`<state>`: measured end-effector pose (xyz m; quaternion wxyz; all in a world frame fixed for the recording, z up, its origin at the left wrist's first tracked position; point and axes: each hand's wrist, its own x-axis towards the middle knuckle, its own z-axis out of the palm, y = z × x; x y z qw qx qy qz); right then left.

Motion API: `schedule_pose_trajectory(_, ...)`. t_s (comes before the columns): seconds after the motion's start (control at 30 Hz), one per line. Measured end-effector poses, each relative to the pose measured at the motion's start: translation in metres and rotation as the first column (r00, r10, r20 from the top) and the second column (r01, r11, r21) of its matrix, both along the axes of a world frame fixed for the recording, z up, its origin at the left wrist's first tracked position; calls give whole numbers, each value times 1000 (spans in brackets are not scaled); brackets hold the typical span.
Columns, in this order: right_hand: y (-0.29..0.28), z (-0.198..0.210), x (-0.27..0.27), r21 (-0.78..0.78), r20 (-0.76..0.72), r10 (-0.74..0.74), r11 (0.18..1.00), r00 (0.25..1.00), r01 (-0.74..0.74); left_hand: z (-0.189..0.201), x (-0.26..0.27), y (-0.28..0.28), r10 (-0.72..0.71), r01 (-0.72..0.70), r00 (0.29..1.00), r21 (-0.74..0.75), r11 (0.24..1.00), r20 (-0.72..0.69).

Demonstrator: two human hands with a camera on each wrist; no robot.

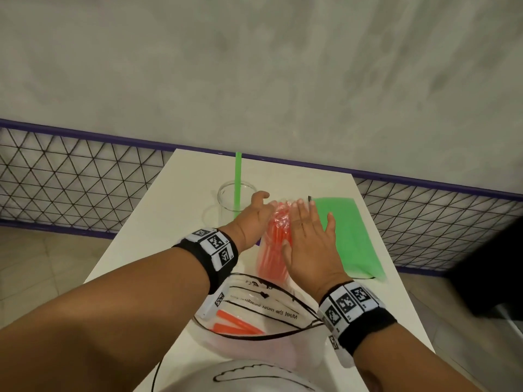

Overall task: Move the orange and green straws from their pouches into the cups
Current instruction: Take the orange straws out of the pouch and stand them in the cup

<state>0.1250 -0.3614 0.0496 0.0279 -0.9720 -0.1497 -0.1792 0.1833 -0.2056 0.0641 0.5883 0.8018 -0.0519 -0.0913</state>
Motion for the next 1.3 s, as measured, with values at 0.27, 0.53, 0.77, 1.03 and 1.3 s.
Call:
schedule_pose_trajectory(0.27,40,-17,-43,171,-44,459,879,888,-446,-71,-49,72,-264,267,962,485,832,-76)
schedule_pose_trajectory(0.53,37,-71,-50,-39,-804,117,968,583,-247,-105,-92,86,-369,427,893,738,523,-256)
schedule_pose_trajectory(0.77,38,-81,-48,-75,-734,121,963,668,-257,-110,-93,86,-449,377,875,837,397,-181)
schedule_pose_trajectory(1.03,31,-87,-49,13,-757,173,968,630,-250,-109,-93,87,-383,386,895,827,409,-228)
schedule_pose_trajectory(1.3,23,3,-45,676,-641,514,730,570,102,-96,-84,89,-314,442,896,672,594,-312)
